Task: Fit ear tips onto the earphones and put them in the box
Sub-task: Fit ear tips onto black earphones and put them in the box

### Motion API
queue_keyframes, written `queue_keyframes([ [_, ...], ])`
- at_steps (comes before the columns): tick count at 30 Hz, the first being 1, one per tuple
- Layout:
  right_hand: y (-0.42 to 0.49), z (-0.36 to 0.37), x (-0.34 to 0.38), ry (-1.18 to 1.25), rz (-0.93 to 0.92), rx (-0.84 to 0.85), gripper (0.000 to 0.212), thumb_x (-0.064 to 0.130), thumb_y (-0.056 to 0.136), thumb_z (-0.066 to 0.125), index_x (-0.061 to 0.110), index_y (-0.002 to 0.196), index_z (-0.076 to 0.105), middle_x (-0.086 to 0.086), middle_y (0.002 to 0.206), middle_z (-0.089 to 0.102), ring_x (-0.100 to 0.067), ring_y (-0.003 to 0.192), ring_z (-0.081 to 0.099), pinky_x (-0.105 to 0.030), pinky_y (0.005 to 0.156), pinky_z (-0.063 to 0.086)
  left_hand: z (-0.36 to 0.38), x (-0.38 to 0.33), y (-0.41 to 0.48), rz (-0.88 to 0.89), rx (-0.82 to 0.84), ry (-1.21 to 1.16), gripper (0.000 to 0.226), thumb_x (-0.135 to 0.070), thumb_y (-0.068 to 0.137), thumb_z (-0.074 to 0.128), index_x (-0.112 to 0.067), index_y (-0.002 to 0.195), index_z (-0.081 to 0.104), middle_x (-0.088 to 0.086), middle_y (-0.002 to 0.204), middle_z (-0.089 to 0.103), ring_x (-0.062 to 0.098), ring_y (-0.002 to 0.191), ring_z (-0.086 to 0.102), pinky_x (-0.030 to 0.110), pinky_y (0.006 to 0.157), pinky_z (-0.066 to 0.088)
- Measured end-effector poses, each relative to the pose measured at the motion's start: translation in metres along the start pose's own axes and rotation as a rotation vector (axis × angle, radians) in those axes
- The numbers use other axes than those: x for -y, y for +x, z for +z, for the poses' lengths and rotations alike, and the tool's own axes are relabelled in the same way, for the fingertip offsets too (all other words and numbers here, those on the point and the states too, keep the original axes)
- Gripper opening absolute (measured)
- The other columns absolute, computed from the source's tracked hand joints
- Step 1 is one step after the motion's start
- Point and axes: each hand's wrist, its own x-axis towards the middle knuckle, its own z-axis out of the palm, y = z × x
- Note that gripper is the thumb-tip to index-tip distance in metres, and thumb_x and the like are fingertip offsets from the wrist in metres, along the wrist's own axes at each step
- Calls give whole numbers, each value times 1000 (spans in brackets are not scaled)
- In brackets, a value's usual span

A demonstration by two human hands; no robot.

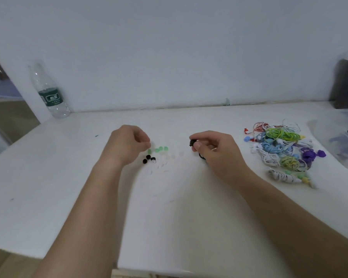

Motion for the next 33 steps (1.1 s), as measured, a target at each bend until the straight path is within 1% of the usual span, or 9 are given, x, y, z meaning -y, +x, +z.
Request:
queue_keyframes([
  [2, -1, 2, 0, 6, 15, 11, 25, 7, 93, 63, 29, 94, 75, 4, 78, 74, -14, 75, 68, -21, 68, 48, 1, 0, -3, -22, 59, 70, 8, -16, 84, 74, -22, 79, 74, -8, 83, 71, 7, 82, 65, 18, 62, 43],
  [5, -2, 1, 2, 23, 21, 10, 23, 7, 92, 63, 26, 95, 75, 5, 76, 74, -10, 72, 67, -16, 66, 47, 3, -5, -6, -22, 128, 132, 17, -9, 85, 68, -22, 75, 74, -9, 76, 72, 3, 75, 63, 18, 63, 47],
  [9, -3, 0, 3, 31, 26, 8, 24, 6, 92, 64, 27, 92, 75, 5, 74, 74, -9, 73, 69, -17, 66, 48, 7, -6, -5, -38, 128, 173, 18, -3, 81, 67, -18, 78, 76, -5, 80, 75, 15, 81, 67, 30, 77, 54],
  [14, -2, -1, 3, 39, 36, 6, 21, 8, 92, 65, 26, 93, 75, 1, 76, 74, -10, 72, 69, -22, 69, 51, 12, -1, -4, -42, 83, 137, 22, -2, 81, 66, -22, 77, 74, -12, 76, 69, 0, 74, 62, 18, 64, 47],
  [21, -2, -2, 2, 43, 53, 1, 23, 8, 92, 65, 28, 91, 74, 3, 75, 75, -4, 67, 65, -23, 70, 49, 12, 3, -4, -42, 121, 132, 18, -5, 80, 69, -23, 85, 71, -8, 83, 71, 5, 77, 65, 21, 65, 49],
  [25, -2, -3, 1, 48, 59, 14, 23, 8, 94, 63, 28, 94, 74, 4, 77, 76, -8, 73, 68, -27, 75, 53, 12, 1, -6, -31, 148, 156, 18, -6, 83, 68, -22, 83, 75, -8, 81, 71, 3, 77, 64, 16, 61, 45],
  [29, -1, -5, 1, 114, 100, 22, 21, 8, 96, 60, 23, 96, 73, 0, 81, 77, -14, 75, 67, -24, 73, 53, 13, -2, -7, -15, 146, 185, 20, -5, 82, 68, -22, 77, 77, -8, 76, 72, 7, 79, 65, 20, 65, 49],
  [31, -1, -6, 2, 163, 123, 22, 20, 7, 97, 59, 22, 95, 73, -3, 82, 77, -13, 72, 63, -22, 70, 51, 14, -2, -7, -14, 140, 192, 20, -5, 83, 67, -22, 77, 75, -8, 75, 71, 5, 75, 62, 18, 60, 46],
  [33, -1, -7, 2, 178, 129, 13, 20, 8, 97, 59, 22, 95, 72, -3, 81, 77, -14, 72, 63, -26, 73, 52, 14, -1, -7, -11, 110, 171, 20, -5, 85, 66, -23, 78, 72, -9, 77, 69, 2, 72, 60, 15, 57, 41],
])
